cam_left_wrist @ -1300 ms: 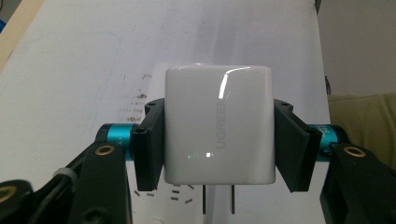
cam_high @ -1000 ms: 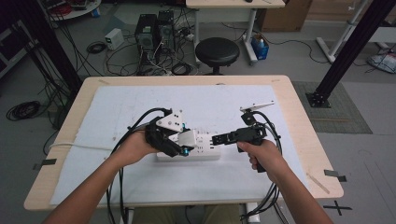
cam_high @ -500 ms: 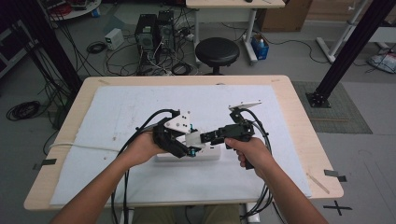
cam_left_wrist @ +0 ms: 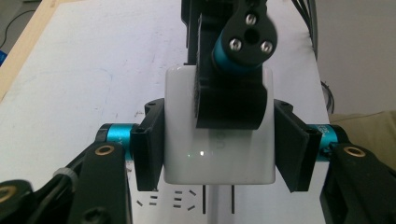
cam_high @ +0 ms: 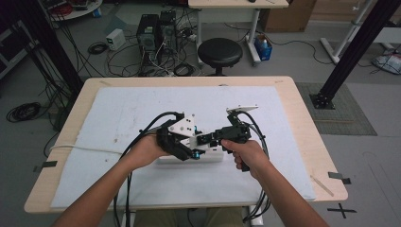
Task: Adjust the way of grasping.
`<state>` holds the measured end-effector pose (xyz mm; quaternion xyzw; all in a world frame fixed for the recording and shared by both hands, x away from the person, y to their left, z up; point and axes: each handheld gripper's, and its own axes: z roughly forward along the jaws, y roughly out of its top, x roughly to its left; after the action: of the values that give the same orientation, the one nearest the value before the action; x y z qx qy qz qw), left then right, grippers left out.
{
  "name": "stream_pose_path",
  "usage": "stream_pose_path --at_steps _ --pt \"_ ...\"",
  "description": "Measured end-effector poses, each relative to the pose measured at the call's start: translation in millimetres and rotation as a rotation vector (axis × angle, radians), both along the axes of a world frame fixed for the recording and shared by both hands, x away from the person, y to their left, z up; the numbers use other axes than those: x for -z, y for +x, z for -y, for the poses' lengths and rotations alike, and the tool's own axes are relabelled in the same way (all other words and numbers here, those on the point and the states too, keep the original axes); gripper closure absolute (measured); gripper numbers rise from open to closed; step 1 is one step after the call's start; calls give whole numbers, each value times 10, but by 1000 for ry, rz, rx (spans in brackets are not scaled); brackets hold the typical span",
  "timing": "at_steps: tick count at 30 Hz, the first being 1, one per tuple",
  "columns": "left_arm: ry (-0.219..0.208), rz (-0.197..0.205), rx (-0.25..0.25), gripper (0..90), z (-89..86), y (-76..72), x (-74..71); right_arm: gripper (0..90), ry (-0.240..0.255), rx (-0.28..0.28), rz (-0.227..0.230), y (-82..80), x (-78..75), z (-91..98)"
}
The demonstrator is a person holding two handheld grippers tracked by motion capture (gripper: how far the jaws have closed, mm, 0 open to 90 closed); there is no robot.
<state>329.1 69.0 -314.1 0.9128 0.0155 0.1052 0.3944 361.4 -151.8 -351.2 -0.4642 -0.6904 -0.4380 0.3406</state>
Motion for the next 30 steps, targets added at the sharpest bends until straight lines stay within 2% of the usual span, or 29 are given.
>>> stream_pose_path --at_steps 4,5,6,8,11,13,14,16,19,21,22,26,30 --pt "7 16 -1 424 15 -8 4 470 19 0 2 8 32 -10" --pt "10 21 -3 424 17 -7 4 516 30 -1 -14 9 50 -14" --pt "10 24 -6 424 20 -8 6 516 30 -1 -14 9 50 -14" --pt "13 35 -12 424 28 -13 11 590 40 5 -17 7 63 -12" --pt "23 59 -20 423 43 -24 14 614 49 22 -40 8 78 -1" --pt "30 60 -31 422 59 -29 20 618 60 30 -27 7 93 6" --pt "29 44 -39 400 62 -20 18 619 52 32 -13 5 91 6" --pt "20 6 -60 259 49 -7 15 619 24 46 21 6 94 32" --pt "26 -6 -87 201 -31 1 6 619 0 72 75 17 102 134" --pt "27 -29 -108 198 -107 18 1 619 -34 82 108 22 97 212" --pt "31 -37 -118 198 -161 29 -2 619 -49 86 143 21 97 248" --pt "42 -94 -138 198 -310 59 -5 619 -155 73 274 -9 46 336" --pt "108 -124 -181 198 -476 96 3 619 -325 24 412 -48 -27 357"
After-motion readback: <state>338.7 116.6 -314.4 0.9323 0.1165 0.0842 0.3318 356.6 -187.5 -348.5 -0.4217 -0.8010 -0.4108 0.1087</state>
